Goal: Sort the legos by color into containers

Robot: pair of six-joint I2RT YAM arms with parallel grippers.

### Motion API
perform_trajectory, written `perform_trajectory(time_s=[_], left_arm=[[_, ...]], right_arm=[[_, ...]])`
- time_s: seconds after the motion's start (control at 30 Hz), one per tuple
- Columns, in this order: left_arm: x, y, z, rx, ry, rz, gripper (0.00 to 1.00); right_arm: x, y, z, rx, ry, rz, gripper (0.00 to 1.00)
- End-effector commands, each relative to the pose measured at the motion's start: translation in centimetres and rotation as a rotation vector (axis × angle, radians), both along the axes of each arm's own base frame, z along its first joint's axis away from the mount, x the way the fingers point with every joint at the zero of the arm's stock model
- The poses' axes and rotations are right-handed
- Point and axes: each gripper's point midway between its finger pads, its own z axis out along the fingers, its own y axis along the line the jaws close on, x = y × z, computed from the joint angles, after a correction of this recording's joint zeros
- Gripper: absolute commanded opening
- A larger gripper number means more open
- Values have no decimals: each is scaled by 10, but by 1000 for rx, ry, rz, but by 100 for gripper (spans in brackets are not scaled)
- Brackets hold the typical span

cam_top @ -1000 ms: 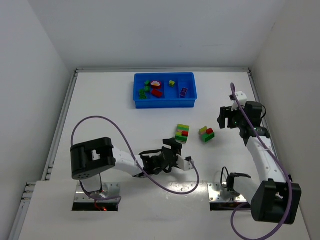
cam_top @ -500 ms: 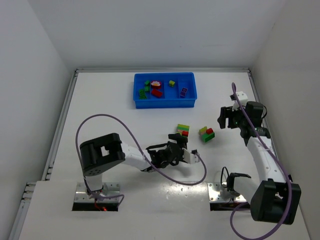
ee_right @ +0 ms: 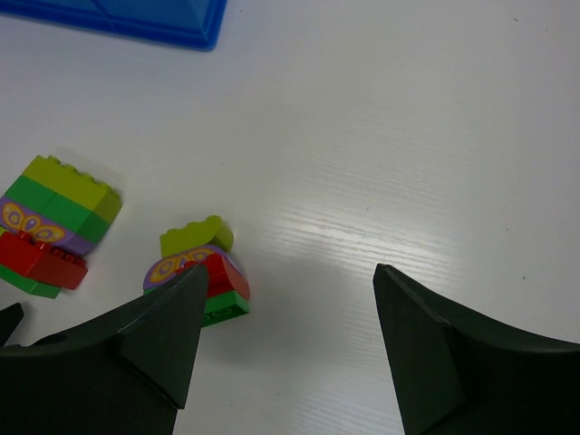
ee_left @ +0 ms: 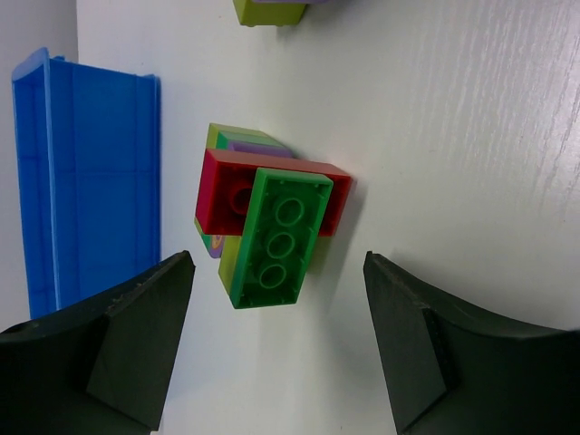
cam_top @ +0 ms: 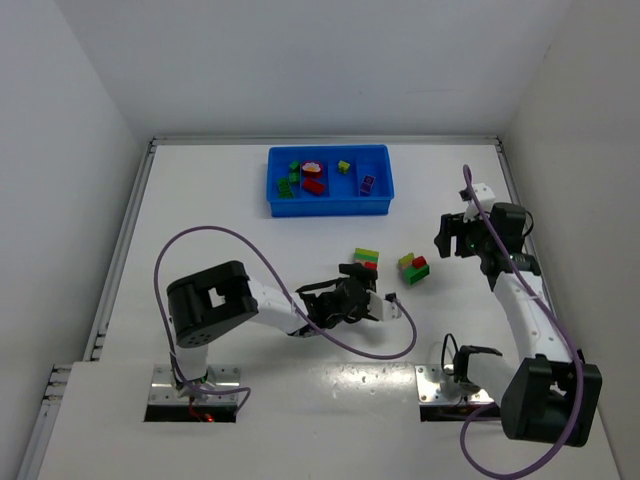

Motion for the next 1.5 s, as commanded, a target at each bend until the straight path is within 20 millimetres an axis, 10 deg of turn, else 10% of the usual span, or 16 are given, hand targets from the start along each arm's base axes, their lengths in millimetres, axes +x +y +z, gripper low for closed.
perform_trajectory(time_s=[0.0, 0.9, 1.47], left_arm=[[3, -12, 11, -55, 4, -11, 82], [-7, 2, -9, -3, 83, -16, 97], [12, 13, -26, 45, 82, 9, 87]], right_arm=[[6, -1, 4, -2, -30, 9, 74], [6, 1, 2, 4, -22, 17, 74], [5, 1, -2, 7, -3, 16, 74]])
